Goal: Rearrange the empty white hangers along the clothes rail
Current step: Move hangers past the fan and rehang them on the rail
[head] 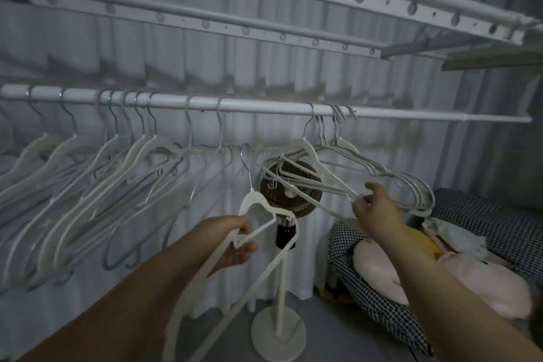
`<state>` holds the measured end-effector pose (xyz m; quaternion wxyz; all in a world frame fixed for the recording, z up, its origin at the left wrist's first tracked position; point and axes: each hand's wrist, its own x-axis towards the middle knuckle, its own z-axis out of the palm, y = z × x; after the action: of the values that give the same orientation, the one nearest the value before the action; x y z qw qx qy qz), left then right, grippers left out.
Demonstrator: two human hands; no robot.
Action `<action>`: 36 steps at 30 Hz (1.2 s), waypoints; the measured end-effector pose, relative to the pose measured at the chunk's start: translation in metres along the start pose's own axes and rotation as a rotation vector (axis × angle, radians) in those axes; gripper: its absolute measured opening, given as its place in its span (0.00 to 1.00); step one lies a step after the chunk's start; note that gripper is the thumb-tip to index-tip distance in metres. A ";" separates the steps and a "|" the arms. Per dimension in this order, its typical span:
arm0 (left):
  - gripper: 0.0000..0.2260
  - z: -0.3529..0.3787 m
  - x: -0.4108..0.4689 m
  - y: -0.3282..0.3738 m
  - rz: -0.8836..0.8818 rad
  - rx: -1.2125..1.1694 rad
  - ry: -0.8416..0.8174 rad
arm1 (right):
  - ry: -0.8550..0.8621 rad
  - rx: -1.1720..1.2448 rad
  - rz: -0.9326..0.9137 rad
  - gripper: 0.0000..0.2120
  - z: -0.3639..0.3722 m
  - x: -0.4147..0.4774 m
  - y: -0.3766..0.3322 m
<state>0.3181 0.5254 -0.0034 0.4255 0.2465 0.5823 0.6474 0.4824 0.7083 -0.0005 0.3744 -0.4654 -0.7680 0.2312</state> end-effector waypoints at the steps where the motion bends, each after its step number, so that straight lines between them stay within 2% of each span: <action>1: 0.12 0.001 0.006 0.003 0.017 -0.018 0.002 | 0.005 0.003 0.004 0.21 0.001 0.002 0.000; 5: 0.11 0.009 0.027 0.014 0.131 -0.039 0.033 | -0.033 0.033 -0.022 0.11 0.007 0.002 0.001; 9: 0.07 0.017 0.045 0.023 0.222 -0.024 0.008 | -0.114 0.043 -0.099 0.08 0.009 0.000 0.000; 12: 0.08 0.022 0.057 0.031 0.267 -0.066 0.010 | -0.166 0.027 -0.127 0.04 0.011 0.004 -0.001; 15: 0.09 0.029 0.066 0.044 0.284 -0.173 -0.009 | -0.190 -0.017 -0.152 0.05 0.012 0.010 0.001; 17: 0.09 0.031 0.072 0.051 0.283 -0.204 -0.027 | -0.208 -0.018 -0.152 0.08 0.010 0.013 0.001; 19: 0.09 0.032 0.078 0.054 0.297 -0.196 -0.031 | -0.217 0.004 -0.144 0.10 0.009 0.014 0.001; 23: 0.10 0.033 0.090 0.056 0.323 -0.176 0.007 | -0.223 0.005 -0.151 0.04 0.012 0.013 0.003; 28: 0.10 0.030 0.097 0.057 0.310 -0.153 -0.002 | -0.226 0.016 -0.158 0.11 0.014 0.010 0.001; 33: 0.08 0.022 0.100 0.055 0.273 -0.145 -0.031 | -0.229 0.033 -0.166 0.03 0.018 0.009 0.004; 36: 0.06 0.022 0.099 0.054 0.279 -0.114 -0.021 | -0.226 0.045 -0.165 0.07 0.017 0.007 0.003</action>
<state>0.2707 0.6222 0.0358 0.3508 0.3071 0.5003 0.7296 0.4687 0.7162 -0.0106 0.3134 -0.3631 -0.8356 0.2677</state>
